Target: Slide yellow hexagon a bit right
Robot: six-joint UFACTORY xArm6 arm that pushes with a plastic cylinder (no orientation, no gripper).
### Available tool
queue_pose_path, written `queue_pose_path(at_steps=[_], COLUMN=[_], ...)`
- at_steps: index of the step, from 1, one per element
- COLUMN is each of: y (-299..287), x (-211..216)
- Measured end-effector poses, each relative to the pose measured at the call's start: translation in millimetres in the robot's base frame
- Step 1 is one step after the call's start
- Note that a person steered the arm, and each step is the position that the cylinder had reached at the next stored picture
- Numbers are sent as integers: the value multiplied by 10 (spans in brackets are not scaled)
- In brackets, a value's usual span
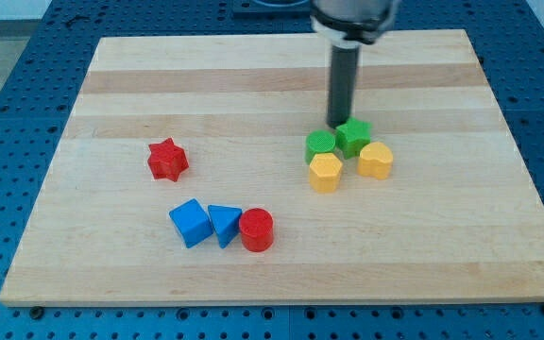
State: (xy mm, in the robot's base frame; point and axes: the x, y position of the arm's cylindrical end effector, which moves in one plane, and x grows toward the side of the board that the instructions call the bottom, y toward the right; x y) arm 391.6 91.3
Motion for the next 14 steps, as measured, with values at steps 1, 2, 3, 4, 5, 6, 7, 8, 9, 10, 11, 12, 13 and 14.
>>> queue_pose_path(at_steps=[1, 2, 3, 4, 5, 6, 7, 8, 9, 10, 11, 12, 13, 14], y=[171, 98, -44, -59, -393, -794, -870, -870, -877, -822, -791, -791, -735, -589], x=[1, 1, 1, 1, -8, -8, 211, 533, 670, 804, 842, 842, 842, 842])
